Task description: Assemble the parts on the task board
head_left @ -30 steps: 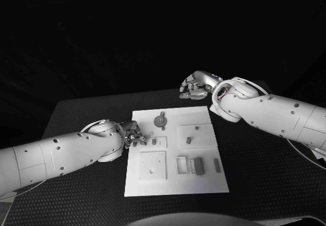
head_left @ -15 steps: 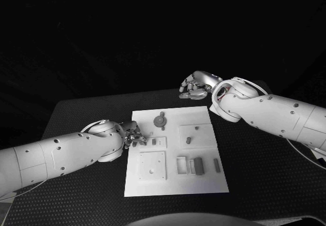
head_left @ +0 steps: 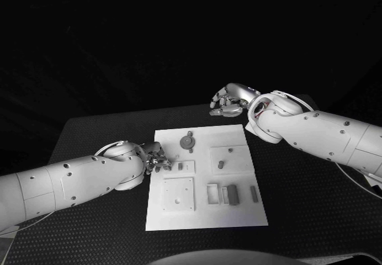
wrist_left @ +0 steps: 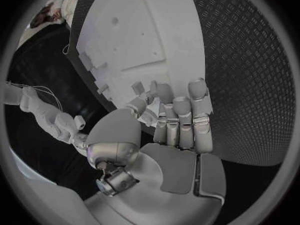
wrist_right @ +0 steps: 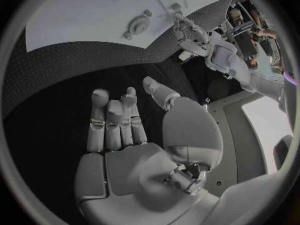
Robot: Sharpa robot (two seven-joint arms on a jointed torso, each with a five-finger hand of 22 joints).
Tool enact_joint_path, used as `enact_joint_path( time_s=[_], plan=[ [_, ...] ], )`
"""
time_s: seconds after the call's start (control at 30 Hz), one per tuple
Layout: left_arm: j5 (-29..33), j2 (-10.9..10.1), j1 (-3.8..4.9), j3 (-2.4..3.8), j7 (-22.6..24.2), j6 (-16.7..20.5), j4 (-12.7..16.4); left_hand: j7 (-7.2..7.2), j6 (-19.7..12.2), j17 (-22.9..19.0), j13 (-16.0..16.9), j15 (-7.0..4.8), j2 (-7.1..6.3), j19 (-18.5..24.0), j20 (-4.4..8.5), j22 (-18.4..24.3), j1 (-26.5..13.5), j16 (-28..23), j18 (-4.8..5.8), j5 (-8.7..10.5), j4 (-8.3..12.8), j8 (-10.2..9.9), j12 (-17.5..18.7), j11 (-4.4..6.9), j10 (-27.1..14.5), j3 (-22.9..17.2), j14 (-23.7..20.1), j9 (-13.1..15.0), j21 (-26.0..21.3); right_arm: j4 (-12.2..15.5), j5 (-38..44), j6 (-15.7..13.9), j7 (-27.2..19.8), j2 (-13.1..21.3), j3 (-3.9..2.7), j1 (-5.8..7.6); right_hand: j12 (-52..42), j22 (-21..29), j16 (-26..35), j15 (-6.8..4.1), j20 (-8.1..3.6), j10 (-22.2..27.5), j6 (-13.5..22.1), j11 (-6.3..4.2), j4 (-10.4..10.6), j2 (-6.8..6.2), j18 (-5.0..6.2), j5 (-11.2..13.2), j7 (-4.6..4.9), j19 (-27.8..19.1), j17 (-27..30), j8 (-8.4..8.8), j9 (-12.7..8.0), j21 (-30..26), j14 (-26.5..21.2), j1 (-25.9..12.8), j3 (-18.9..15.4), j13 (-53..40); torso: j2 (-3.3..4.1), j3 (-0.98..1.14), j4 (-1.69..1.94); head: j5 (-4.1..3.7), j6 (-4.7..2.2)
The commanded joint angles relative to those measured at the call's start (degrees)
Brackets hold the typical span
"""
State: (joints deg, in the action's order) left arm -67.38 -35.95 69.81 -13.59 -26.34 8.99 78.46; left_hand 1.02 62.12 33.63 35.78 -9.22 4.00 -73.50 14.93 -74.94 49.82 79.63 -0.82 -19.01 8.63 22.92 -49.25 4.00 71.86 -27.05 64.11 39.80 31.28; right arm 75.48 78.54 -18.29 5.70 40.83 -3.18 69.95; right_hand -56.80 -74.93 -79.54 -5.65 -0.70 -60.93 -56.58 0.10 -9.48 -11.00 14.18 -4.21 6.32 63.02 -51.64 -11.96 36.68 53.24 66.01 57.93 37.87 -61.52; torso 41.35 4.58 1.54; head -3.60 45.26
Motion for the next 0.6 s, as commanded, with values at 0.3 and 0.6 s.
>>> enact_joint_path(
  time_s=[0.3,0.6],
  plan=[
    [-1.02,-0.45,-0.2,-0.06,1.54,2.08,0.55,1.03,1.49,-0.12,0.16,-0.73,-0.35,-0.09,0.33,-0.98,1.1,0.39,-0.65,-0.12,7.49,0.24,-0.26,0.18,0.43,-8.01,0.26,0.05,0.34,0.02,0.04,0.45,-0.29,-0.03,-0.03,-0.01,-0.27,-0.85,0.15,-0.05,-0.18,-0.02,-0.06,0.24,0.4,0.44,0.82,-0.11,0.37,0.42,0.08,0.01,-0.07,-0.14,-0.02,-0.16,-0.07,0.08,0.04,0.01,-0.01,0.1,0.09],
    [-1.41,-1.17,-0.22,-0.06,2.02,2.83,1.44,0.96,1.75,-0.21,0.25,-0.78,-1.67,-0.43,0.37,-0.95,2.56,0.43,-0.65,-0.08,6.51,0.23,-0.2,0.25,0.7,-8.45,0.54,0.24,0.39,-0.01,0.04,0.48,-0.31,-0.02,-0.03,-0.02,-0.27,-0.85,0.14,-0.05,-0.17,-0.02,-0.06,0.24,0.43,0.44,0.82,-0.1,0.38,0.42,0.08,0.01,-0.07,-0.14,-0.02,-0.2,-0.09,0.08,0.03,-0.02,0.03,0.1,0.18]
  ],
)
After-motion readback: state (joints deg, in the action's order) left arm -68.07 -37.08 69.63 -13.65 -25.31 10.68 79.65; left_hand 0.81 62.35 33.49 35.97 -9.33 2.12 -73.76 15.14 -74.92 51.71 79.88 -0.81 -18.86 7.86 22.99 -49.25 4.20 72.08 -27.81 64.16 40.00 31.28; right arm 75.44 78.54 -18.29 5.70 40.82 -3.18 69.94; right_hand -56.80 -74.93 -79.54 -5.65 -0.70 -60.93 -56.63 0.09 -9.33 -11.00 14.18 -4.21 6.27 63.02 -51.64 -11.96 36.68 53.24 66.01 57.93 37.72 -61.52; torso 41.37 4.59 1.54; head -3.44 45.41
